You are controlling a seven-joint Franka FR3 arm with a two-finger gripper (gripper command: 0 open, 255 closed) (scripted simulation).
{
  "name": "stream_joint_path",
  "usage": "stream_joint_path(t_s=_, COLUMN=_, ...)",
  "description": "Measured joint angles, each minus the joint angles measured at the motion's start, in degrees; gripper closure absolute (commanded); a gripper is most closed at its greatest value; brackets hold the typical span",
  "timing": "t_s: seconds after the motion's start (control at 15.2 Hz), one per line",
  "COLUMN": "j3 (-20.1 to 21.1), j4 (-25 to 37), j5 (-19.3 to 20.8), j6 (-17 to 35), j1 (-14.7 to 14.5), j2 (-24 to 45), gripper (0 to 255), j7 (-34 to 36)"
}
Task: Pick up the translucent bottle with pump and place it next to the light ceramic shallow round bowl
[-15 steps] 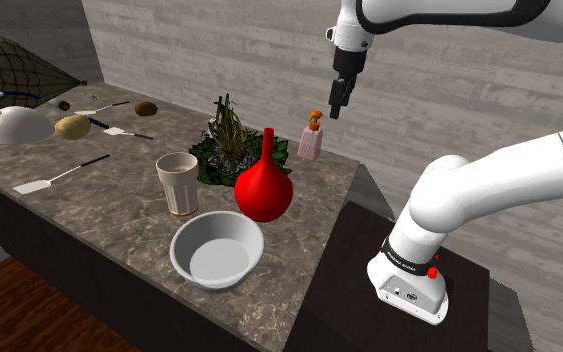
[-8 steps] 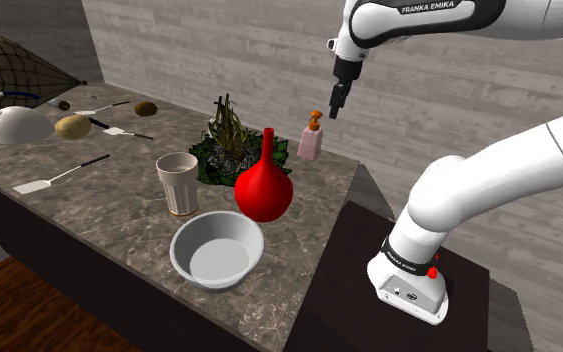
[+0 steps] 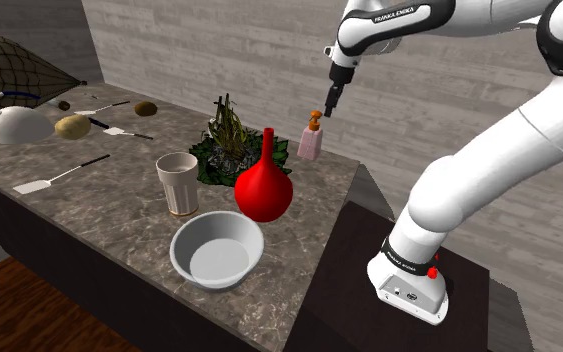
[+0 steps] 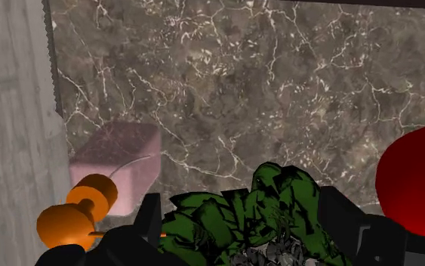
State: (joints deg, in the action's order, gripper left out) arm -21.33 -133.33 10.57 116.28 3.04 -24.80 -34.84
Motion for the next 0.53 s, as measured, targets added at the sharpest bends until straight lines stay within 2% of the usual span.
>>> stream_joint_path(t_s=0.26, j3=-5.4, j4=4.3, j5=-3.6, j6=4.9, j1=-0.9, j2=8.1, gripper=0, j7=-7.6)
stream_joint_path(t_s=0.53, j3=-10.1, j4=10.2, j5=-10.0, j6=7.9, j1=-1.7, j2=17.0, gripper=0, j7=-16.5)
